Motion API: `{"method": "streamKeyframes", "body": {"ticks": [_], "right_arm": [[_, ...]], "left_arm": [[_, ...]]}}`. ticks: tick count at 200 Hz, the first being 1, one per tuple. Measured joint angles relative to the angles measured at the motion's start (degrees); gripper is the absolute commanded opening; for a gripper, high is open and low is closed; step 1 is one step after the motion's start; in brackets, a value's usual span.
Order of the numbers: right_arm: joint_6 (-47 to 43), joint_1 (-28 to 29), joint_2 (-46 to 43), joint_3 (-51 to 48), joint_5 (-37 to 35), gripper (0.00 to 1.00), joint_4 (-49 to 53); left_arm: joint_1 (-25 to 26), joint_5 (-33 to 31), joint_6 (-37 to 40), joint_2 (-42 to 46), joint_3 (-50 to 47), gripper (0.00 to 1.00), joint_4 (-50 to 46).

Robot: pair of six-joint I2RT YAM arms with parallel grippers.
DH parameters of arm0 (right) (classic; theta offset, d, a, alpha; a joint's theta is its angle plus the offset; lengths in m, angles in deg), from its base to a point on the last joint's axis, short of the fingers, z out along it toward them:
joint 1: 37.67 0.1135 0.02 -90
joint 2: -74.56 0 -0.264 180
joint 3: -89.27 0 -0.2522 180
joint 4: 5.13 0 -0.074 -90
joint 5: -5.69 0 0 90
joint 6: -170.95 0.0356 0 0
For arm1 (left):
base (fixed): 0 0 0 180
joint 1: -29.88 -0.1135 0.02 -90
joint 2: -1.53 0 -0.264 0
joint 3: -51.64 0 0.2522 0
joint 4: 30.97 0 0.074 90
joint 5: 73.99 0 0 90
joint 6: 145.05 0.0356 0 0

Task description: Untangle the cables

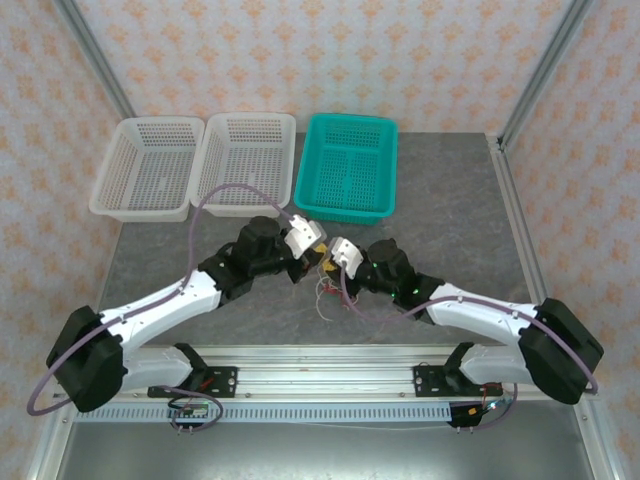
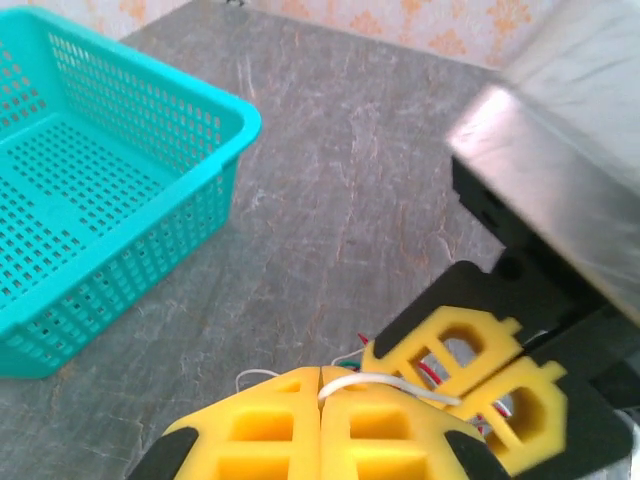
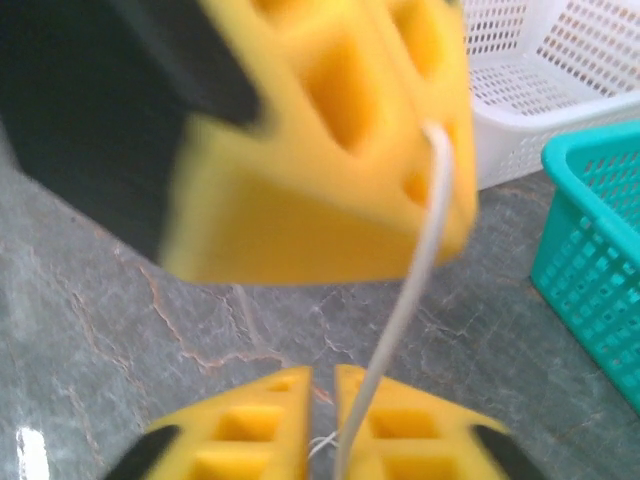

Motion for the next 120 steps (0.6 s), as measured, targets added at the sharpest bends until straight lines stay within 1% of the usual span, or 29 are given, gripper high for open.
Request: {"method": "streamKeyframes", "body": {"ticks": [26, 49, 75, 101, 120], "right_arm": [[2.1, 0.0, 7.8, 0.4, -0.1, 0.27, -1.5], [3.7, 0.0, 15.8, 3.0, 0.2, 0.26, -1.4], [5.7, 0.0, 22.4, 6.1, 0.3, 0.27, -1.6], [7.8, 0.3, 25.4, 8.1, 0.3, 0.28, -2.2], [9.3, 0.3, 25.8, 8.3, -0.2, 0.28, -2.7]], "left_arm": [[0.0, -0.1, -1.7, 4.9, -2.1, 0.00, 0.5], [0.0, -0.2, -2.6, 7.9, -3.3, 0.00, 0.2], [0.0, -2.7, -3.8, 12.8, -5.3, 0.00, -1.1], [0.0, -10.0, -4.8, 19.2, -5.6, 0.00, -3.7], [0.0, -18.7, -5.8, 24.6, -5.0, 0.00, -7.1]]}}
